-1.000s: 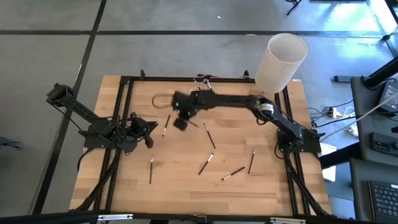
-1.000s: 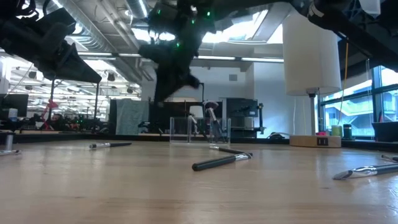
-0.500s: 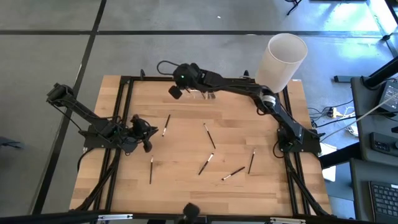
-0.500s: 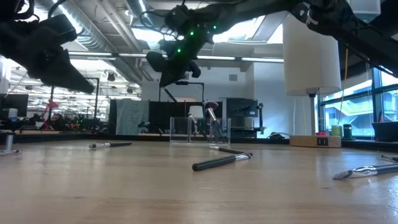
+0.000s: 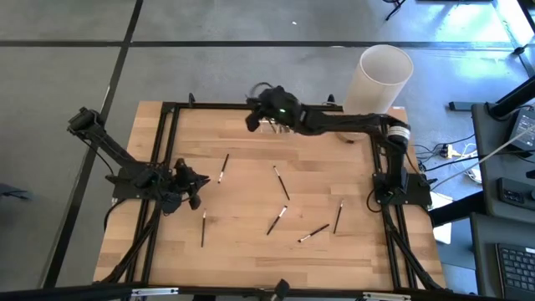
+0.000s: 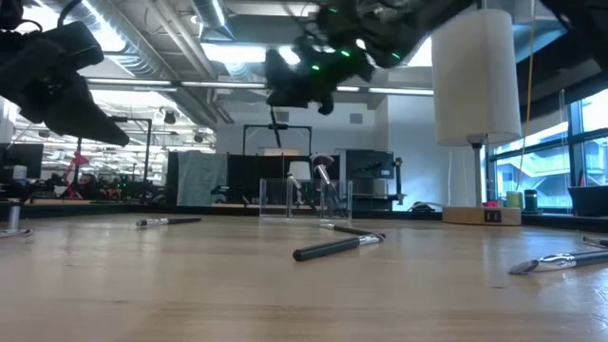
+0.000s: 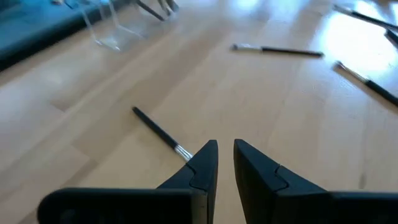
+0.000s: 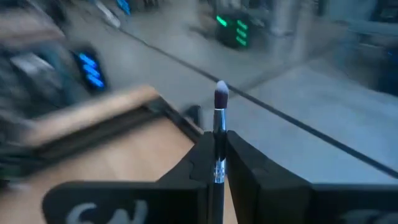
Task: Put items in baskets/containers
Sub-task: Put the black eyeshadow brush into the transparent organizer
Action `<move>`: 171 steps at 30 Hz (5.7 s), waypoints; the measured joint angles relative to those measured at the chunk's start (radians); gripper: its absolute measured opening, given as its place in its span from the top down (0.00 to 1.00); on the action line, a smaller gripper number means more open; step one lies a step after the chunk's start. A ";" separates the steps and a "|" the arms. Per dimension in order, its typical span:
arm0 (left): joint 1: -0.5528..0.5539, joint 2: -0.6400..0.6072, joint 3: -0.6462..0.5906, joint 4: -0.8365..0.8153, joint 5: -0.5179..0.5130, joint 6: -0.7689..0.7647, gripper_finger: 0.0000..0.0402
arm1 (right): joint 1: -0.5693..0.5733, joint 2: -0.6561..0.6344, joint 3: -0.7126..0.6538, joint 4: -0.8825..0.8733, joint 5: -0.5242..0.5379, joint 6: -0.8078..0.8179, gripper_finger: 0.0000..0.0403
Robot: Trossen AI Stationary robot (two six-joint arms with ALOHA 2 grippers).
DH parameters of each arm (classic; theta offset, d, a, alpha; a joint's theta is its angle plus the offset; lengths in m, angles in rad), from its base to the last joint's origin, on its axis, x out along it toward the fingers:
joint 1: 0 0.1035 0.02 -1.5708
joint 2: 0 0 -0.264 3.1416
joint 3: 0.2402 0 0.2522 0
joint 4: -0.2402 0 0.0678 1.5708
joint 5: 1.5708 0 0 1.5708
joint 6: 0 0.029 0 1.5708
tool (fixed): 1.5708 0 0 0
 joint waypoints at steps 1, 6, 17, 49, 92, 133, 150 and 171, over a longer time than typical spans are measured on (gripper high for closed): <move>-0.003 0.009 0.000 0.001 -0.030 -0.007 0.88 | -0.003 -0.012 -0.056 0.081 -0.029 0.019 0.91; -0.005 0.035 0.000 0.003 -0.095 -0.019 0.88 | -0.010 -0.030 -0.220 0.301 -0.054 0.041 0.91; 0.011 0.039 0.000 0.005 -0.296 0.014 0.88 | -0.015 -0.030 -0.257 0.318 -0.004 -0.057 0.91; 0.082 0.039 0.000 0.005 -0.178 0.034 0.88 | -0.057 0.054 -0.257 0.236 0.075 -0.086 0.87; 0.082 0.039 0.000 0.059 -0.171 0.012 0.88 | 0.199 0.061 -0.070 -0.097 -0.548 -0.053 0.73; 0.082 0.129 0.000 0.254 -0.091 0.142 0.88 | 0.333 0.103 0.269 -1.162 -0.106 0.415 0.73; 0.082 0.141 0.000 0.255 -0.037 0.158 0.88 | 0.245 0.267 0.271 -1.271 -0.273 0.516 0.73; 0.082 0.140 0.000 0.256 -0.042 0.157 0.88 | 0.274 0.310 0.288 -1.309 -0.234 0.456 0.95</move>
